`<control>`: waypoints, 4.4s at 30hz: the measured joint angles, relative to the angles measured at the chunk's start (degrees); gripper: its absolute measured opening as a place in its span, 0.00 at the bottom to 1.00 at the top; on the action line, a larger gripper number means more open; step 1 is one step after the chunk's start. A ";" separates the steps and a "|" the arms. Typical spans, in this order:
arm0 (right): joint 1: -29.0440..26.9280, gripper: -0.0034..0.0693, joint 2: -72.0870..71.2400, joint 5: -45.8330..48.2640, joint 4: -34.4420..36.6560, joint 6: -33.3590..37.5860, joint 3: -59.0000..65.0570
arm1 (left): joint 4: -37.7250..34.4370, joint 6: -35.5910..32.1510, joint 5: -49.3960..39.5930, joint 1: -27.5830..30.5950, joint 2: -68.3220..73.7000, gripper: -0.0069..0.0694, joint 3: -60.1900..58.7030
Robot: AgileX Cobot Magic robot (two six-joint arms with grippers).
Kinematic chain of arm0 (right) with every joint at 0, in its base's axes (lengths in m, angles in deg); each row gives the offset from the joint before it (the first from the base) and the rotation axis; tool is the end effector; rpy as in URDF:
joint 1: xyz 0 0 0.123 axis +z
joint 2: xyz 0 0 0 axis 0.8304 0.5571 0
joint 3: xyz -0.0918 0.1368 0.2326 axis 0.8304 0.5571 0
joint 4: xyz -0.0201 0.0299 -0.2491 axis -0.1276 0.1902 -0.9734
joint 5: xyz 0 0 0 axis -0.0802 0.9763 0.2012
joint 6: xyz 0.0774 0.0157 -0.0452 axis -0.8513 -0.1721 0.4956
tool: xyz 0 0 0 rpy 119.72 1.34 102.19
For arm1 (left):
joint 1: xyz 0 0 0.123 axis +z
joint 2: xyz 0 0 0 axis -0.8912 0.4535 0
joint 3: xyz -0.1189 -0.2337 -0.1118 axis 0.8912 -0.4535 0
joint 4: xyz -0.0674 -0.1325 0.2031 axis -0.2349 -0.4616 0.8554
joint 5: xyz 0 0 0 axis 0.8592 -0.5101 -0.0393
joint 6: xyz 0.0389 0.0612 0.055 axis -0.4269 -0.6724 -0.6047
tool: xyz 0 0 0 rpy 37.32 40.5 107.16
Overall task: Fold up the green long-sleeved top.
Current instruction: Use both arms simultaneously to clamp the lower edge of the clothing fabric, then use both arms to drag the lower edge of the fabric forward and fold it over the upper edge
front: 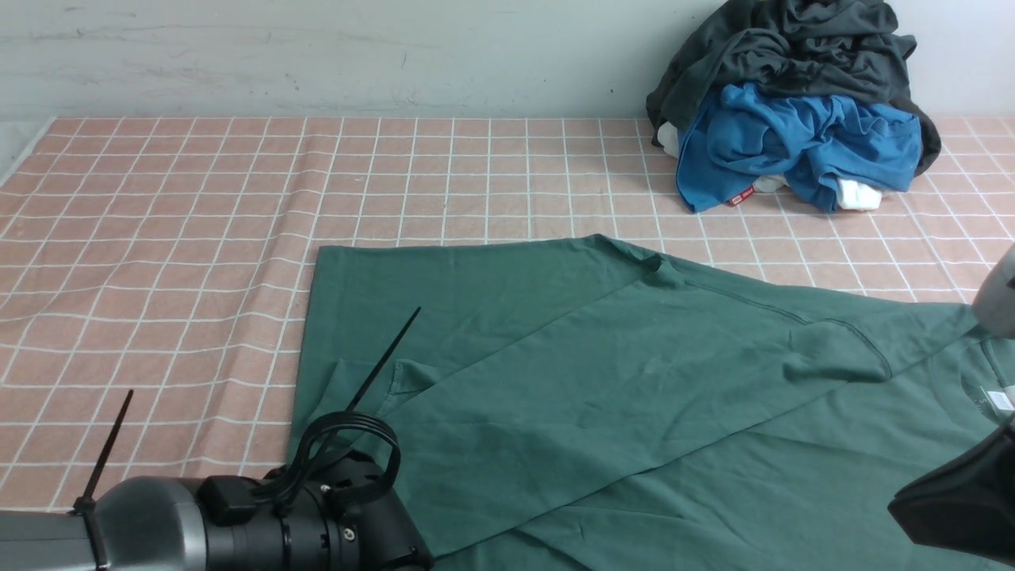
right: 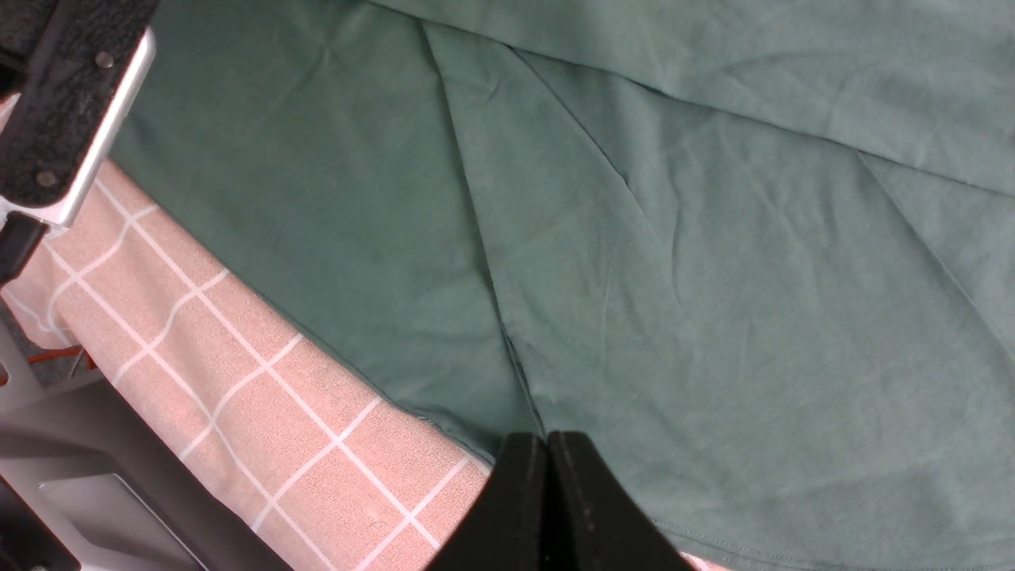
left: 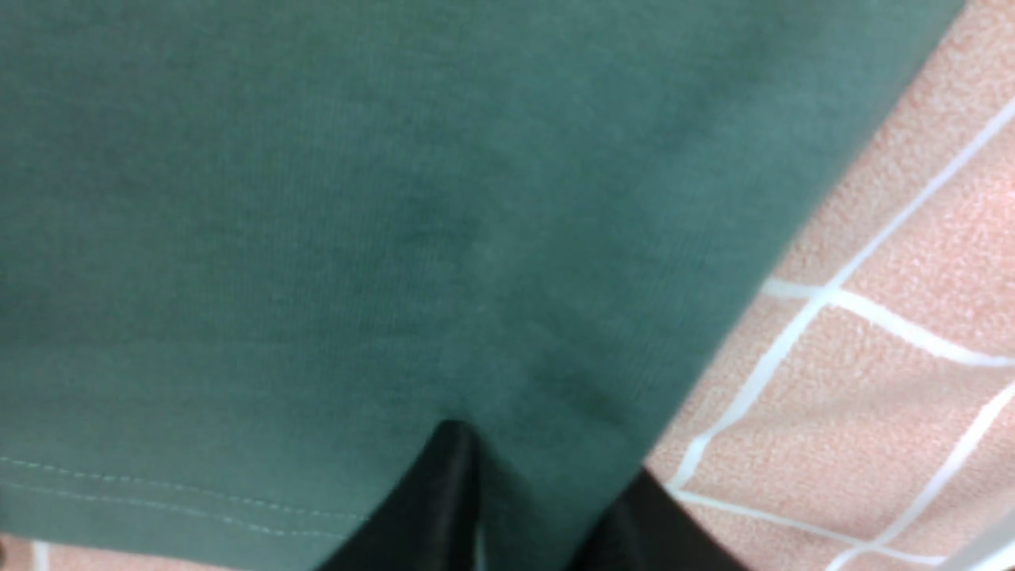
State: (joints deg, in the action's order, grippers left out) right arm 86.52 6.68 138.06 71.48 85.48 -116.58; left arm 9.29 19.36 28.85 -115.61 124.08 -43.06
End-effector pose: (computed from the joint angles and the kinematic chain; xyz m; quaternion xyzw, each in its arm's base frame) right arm 0.1197 0.0875 0.3426 -0.3311 0.9153 0.1221 0.1941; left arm 0.1431 -0.1767 0.1488 -0.5633 -0.8200 -0.0630 0.0789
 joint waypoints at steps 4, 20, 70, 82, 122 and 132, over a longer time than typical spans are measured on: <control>0.00 0.03 0.00 0.00 0.00 0.00 0.00 | -0.89 0.14 -0.59 0.00 0.00 0.13 0.52; 0.00 0.03 0.00 0.00 0.00 0.00 0.00 | -1.51 0.31 -3.25 0.05 0.57 0.37 3.58; 0.00 0.61 0.06 -15.93 -3.82 32.58 29.77 | -3.31 -8.79 -8.15 17.23 -17.76 0.09 -6.23; 0.00 0.66 3.76 -33.65 -23.52 30.66 38.95 | -4.08 -8.86 -7.77 17.23 -17.76 0.09 -6.23; -10.87 0.05 21.64 -17.63 -17.38 29.30 4.86 | -4.51 -14.76 -8.38 35.42 -12.73 0.10 19.31; -19.49 0.05 42.72 -16.76 -12.88 29.41 -16.80 | -4.94 -17.37 -11.38 44.26 5.38 0.10 45.23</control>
State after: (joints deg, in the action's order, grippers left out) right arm 67.04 49.40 121.31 58.59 114.89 -133.38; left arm 4.35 1.99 17.47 -71.35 129.46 2.17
